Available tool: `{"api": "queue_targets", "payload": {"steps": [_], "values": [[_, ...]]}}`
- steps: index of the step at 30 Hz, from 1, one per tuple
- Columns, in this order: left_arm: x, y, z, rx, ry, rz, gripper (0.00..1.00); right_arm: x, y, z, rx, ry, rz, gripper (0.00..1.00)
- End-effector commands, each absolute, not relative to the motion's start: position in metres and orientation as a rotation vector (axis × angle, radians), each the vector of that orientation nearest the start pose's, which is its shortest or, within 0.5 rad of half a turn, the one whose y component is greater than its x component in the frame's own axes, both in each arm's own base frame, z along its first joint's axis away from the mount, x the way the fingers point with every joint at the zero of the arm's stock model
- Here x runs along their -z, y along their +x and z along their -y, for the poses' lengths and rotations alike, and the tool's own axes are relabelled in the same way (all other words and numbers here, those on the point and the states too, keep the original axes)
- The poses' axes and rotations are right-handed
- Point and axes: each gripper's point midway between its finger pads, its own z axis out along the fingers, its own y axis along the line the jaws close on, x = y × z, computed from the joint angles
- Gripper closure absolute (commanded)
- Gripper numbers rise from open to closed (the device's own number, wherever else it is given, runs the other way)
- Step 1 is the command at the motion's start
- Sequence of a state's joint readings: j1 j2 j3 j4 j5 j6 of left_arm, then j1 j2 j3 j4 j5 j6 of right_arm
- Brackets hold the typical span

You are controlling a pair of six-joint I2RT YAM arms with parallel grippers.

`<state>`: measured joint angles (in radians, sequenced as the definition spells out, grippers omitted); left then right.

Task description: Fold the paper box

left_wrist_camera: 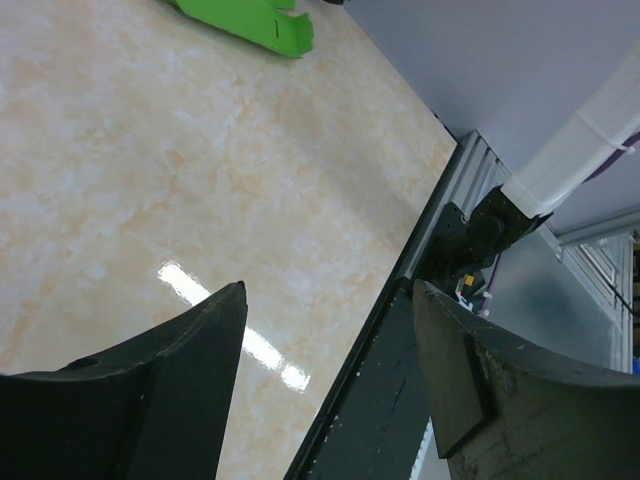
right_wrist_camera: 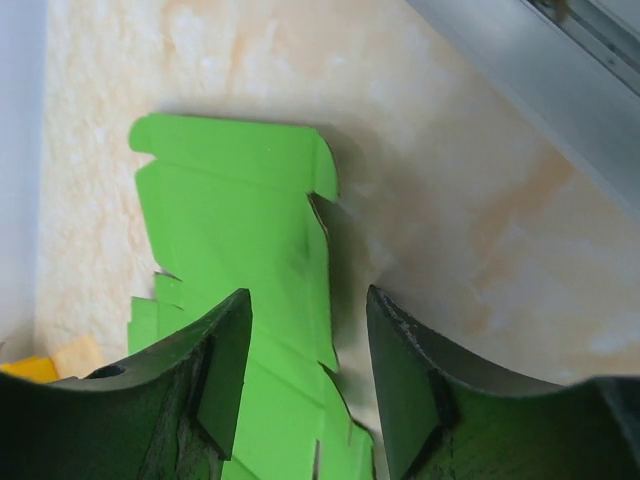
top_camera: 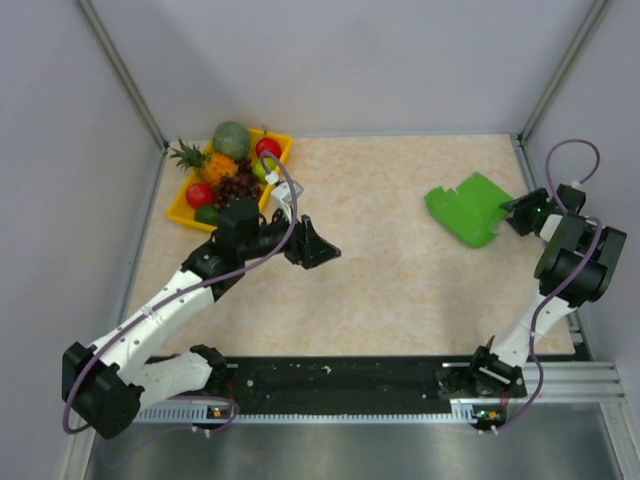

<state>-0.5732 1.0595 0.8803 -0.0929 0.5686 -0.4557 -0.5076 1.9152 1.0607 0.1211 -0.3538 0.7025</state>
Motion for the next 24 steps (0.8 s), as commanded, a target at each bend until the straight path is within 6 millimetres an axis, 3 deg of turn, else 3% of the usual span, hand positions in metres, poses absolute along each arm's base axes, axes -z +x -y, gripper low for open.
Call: {"api": "queue_targets", "payload": {"steps": [1, 5, 9, 10, 11, 12, 13, 14, 15, 17, 19, 21, 22, 24], "values": [[-0.273, 0.213, 0.291, 1.281, 0.581, -1.857, 0.29, -0.045, 0.476, 0.157, -0.591, 1.128, -1.925, 0.51], [-0.260, 0.211, 0.297, 1.286, 0.555, -1.910, 0.31, -0.037, 0.479, 0.154, -0.619, 1.152, -1.930, 0.67], [-0.244, 0.214, 0.305, 1.300, 0.518, -1.956, 0.35, -0.041, 0.468, 0.132, -0.629, 1.150, -1.961, 1.00], [-0.243, 0.215, 0.306, 1.307, 0.492, -1.965, 0.35, -0.042, 0.462, 0.124, -0.648, 1.175, -1.957, 1.00], [-0.241, 0.220, 0.305, 1.290, 0.465, -1.974, 0.35, -0.032, 0.444, 0.112, -0.647, 1.219, -1.982, 1.00], [-0.234, 0.223, 0.305, 1.270, 0.441, -2.000, 0.35, -0.049, 0.438, 0.100, -0.654, 1.194, -1.954, 1.00], [-0.231, 0.227, 0.304, 1.256, 0.416, -2.014, 0.36, -0.054, 0.430, 0.091, -0.670, 1.210, -1.929, 1.00], [-0.227, 0.233, 0.301, 1.222, 0.379, -2.024, 0.36, -0.039, 0.406, 0.077, -0.670, 1.247, -1.946, 1.00], [-0.221, 0.236, 0.301, 1.206, 0.359, -2.038, 0.35, -0.055, 0.400, 0.065, -0.690, 1.211, -1.920, 1.00], [-0.213, 0.244, 0.300, 1.173, 0.320, -2.063, 0.34, -0.048, 0.375, 0.042, -0.726, 1.179, -1.936, 1.00], [-0.200, 0.248, 0.301, 1.157, 0.305, -2.110, 0.34, -0.063, 0.364, 0.016, -0.741, 0.997, -1.985, 1.00], [-0.194, 0.250, 0.301, 1.148, 0.305, -2.142, 0.34, -0.061, 0.347, -0.004, -0.737, 0.903, -2.045, 1.00], [-0.189, 0.250, 0.301, 1.142, 0.300, -2.154, 0.34, -0.070, 0.344, -0.018, -0.706, 0.813, -2.053, 1.00], [-0.174, 0.249, 0.299, 1.123, 0.289, -2.196, 0.34, -0.058, 0.325, -0.033, -0.671, 0.804, -2.114, 1.00]]}}
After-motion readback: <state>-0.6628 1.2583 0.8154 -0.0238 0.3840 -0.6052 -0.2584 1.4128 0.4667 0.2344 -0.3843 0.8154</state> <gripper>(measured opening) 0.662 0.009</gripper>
